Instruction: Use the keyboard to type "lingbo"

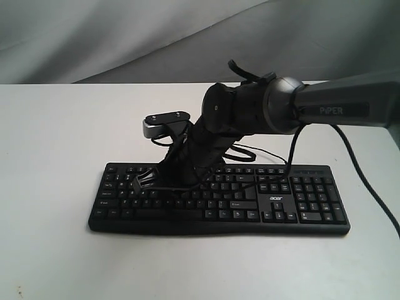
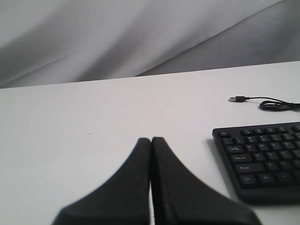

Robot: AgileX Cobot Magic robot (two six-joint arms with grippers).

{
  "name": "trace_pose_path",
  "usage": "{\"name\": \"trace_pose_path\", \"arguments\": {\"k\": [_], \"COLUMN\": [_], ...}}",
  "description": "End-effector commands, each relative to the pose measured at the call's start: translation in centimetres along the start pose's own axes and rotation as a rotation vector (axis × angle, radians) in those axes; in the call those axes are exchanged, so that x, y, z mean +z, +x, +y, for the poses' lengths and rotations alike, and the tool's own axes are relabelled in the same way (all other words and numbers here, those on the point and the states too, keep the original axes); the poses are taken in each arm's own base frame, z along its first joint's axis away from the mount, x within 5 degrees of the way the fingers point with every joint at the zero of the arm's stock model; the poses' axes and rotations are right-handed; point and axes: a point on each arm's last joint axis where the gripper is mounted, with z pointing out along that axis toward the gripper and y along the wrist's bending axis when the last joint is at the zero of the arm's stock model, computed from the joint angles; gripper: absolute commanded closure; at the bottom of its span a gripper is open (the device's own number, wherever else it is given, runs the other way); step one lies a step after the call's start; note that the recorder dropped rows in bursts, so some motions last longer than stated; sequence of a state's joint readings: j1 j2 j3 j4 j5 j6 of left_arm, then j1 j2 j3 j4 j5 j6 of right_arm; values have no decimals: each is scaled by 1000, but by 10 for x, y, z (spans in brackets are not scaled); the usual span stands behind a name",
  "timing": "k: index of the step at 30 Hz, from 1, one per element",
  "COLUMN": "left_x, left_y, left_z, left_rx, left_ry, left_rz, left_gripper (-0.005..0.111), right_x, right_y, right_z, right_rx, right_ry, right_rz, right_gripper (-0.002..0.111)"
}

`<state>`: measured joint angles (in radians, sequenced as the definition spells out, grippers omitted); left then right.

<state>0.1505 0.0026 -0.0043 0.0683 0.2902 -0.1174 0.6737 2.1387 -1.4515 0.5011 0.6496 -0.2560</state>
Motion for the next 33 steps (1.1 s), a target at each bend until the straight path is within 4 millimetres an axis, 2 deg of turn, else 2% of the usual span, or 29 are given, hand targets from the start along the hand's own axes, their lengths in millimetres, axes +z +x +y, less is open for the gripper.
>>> {"name": "trace_pose_path", "arguments": {"k": [1,12,24,28,33], "left_x": [0,0,0,0,0], "left_y": [1,1,1,1,1], "left_z": [0,0,0,0,0], "left_rx": [-12,-12,-12,-12,-12], "left_ry": [1,1,1,1,1], "left_rz": [-3,-3,-3,-3,-3], "left_gripper": [106,106,106,106,106], "right_x": [0,0,19,8,-20], "right_y": [0,0,9,4,-5], "right_z": [2,2,-4,0,6], "right_rx": [-9,-9,19,6,-46], "right_ry": [-1,-1,-5,-9,15], "right_rz": [-9,-9,55,27,-43], "right_gripper": [108,108,108,108,108]}}
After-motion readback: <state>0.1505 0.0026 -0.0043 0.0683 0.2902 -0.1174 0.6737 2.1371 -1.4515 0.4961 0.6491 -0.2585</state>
